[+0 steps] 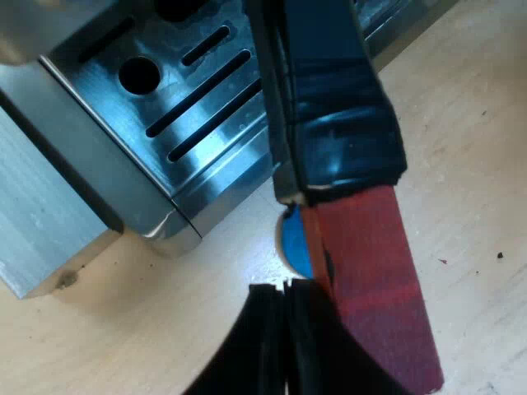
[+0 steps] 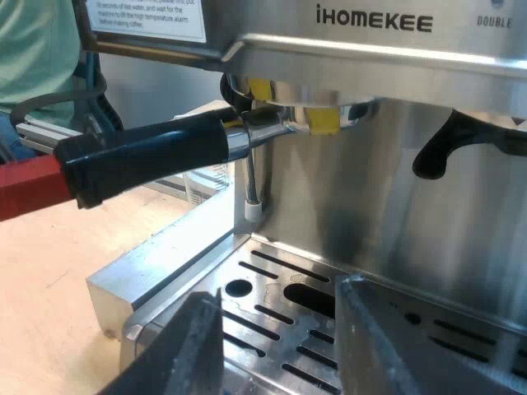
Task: Put the handle in the coffee machine
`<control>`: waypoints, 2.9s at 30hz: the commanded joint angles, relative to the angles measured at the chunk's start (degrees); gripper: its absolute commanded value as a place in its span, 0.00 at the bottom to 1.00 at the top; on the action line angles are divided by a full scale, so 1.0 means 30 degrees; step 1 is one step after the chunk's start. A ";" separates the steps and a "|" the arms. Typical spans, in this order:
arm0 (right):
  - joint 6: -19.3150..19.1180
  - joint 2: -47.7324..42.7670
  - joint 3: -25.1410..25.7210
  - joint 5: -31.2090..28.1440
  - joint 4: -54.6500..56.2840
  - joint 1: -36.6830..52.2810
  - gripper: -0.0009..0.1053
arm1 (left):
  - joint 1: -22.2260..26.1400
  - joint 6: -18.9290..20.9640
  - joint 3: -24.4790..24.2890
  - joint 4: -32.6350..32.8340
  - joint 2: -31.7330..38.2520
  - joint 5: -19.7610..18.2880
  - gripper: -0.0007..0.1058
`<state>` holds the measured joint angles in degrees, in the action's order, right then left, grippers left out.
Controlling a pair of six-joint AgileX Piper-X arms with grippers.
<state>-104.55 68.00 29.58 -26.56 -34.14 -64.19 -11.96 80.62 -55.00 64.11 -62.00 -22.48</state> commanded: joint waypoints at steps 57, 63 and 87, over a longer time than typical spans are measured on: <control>0.2341 -0.5350 0.3148 0.2514 1.3611 -0.0932 0.61 | -0.7319 -0.0322 -0.1103 -0.1346 0.0053 -0.3200 0.01; 0.2341 -0.5350 0.3148 0.2514 1.3611 -0.0932 0.61 | -0.7940 -0.1045 -0.1103 -0.1691 -0.0453 -0.3189 0.01; 0.2341 -0.5350 0.3148 0.2514 1.3611 -0.0932 0.61 | -0.7410 -0.3423 -0.0451 0.2136 0.0510 0.0176 0.01</control>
<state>-97.44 52.45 38.38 -19.19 6.55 -66.87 -34.26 70.56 -56.38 70.04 -61.32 -22.55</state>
